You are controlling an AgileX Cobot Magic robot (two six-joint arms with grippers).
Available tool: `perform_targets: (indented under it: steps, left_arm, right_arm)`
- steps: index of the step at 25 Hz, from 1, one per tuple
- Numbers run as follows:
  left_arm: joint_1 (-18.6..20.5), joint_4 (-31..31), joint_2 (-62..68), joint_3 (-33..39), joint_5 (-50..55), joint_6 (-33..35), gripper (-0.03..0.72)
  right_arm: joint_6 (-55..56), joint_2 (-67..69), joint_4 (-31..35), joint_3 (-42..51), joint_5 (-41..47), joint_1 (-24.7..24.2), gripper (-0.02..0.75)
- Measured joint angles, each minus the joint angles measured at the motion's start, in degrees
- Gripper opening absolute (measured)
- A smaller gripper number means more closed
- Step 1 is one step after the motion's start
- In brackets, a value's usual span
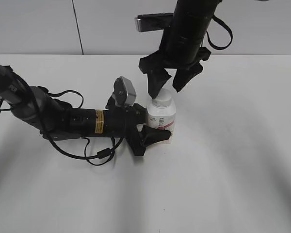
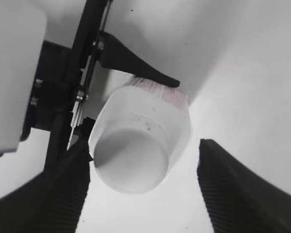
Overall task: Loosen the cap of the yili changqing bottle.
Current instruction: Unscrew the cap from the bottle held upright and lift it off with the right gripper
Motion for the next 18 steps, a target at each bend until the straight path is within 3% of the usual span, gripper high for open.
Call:
perform_targets:
  steps: [7,18]
  left_arm:
    - [0.0,0.0,0.0,0.0,0.0,0.0,0.419]
    - [0.0,0.1,0.0,0.0,0.1,0.0,0.417]
  right_arm:
    - [9.2,0.0,4.1,0.0,-0.1,0.0,0.546]
    - [16.1,0.0,1.5,0.0,-0.1,0.0,0.546]
